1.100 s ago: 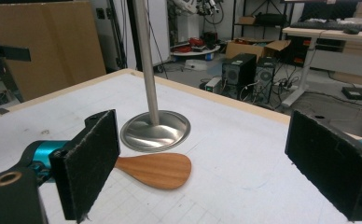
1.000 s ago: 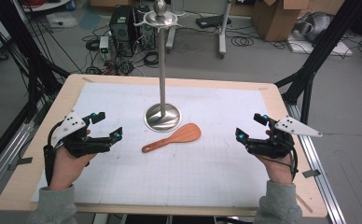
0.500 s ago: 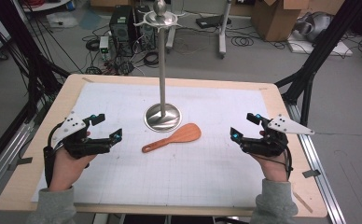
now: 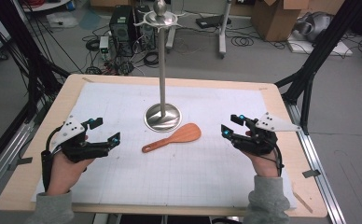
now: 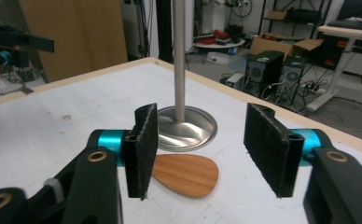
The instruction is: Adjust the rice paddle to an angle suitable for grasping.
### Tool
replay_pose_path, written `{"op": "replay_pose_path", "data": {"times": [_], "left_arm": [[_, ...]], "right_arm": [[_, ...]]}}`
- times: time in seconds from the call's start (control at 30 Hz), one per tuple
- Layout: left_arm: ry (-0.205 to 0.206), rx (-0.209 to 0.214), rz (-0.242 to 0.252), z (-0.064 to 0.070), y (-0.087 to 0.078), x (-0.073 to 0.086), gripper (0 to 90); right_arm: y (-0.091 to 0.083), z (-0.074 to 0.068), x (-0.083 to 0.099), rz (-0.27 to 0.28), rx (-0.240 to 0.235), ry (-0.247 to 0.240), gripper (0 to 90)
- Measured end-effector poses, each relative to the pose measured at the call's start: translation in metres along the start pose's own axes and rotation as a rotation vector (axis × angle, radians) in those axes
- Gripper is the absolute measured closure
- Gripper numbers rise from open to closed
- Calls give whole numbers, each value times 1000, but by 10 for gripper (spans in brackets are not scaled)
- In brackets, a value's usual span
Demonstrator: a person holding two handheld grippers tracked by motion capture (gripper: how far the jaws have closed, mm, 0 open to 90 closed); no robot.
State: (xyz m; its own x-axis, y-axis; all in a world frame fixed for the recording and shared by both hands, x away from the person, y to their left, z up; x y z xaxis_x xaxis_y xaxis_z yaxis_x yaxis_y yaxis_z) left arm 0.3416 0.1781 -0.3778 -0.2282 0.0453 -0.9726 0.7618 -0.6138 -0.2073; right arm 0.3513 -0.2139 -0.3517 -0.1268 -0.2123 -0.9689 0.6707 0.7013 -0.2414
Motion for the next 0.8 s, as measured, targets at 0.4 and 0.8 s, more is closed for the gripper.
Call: {"op": "replay_pose_path", "data": {"times": [0.4,0.8], "left_arm": [[-8,-31,-11,-7,-12,8,147],[-20,-60,-7,-14,-24,17,147]], "right_arm": [[29,-14,3,-67,-68,-17,675],[59,-25,7,-115,-133,-38,858]]}}
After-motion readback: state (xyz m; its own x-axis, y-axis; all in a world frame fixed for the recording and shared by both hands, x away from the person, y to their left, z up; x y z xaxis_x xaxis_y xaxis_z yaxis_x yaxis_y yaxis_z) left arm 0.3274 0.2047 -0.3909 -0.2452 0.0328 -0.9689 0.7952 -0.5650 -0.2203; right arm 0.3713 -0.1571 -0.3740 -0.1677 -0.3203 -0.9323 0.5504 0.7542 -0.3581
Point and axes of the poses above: each handheld gripper's, and its own axes: y roughly forward along the jaws, x roughly out of its underside, z roughly to its right, the point moved 8 cm from there along y, roughly forward along the jaws, and after that the axes turned 4 degrees about -y, right-handed, at the moved point
